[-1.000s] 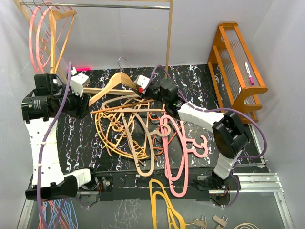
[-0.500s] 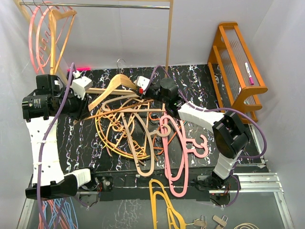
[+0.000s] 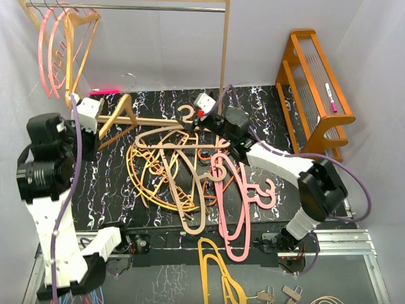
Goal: Organize the hangers
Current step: Adjust the hanger at the center of the board.
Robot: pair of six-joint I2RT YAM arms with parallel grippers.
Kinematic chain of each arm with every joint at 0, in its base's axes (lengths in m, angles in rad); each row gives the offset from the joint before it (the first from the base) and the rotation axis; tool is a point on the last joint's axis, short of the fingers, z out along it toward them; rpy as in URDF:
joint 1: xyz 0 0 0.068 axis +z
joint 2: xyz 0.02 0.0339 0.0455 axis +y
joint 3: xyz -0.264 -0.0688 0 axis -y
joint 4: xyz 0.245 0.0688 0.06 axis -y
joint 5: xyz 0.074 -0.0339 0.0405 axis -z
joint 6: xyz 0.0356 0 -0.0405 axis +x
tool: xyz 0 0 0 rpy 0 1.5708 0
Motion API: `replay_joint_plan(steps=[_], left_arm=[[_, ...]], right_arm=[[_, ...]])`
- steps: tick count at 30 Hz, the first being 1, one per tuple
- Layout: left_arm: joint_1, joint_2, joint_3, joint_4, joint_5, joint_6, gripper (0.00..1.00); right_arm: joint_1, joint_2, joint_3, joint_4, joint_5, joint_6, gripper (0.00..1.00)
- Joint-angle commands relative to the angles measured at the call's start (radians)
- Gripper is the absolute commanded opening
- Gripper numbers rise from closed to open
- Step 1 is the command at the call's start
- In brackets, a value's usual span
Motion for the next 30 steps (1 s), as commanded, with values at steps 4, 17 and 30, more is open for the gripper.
replay_joint_plan(steps=[4,17,30], left_arm=[[0.001,-0.138,-0.048,0.188,-0.134,-0.138,0.00],[0.000,-0.137,0.048,0.041,0.162,-0.005,0.00],[0.002,-0.149,-0.067,-0.244,0.265,0.609,0.00]], right_arm=[[0.001,-0.248,-0.153,0.160,0.066,0.137,0.98],[0.007,-0.328,-0.184,-0.005,-0.107,-0.149,0.98],[0.300,-0.462,-0.279,-0.395,0.314,-1.338,0.98]])
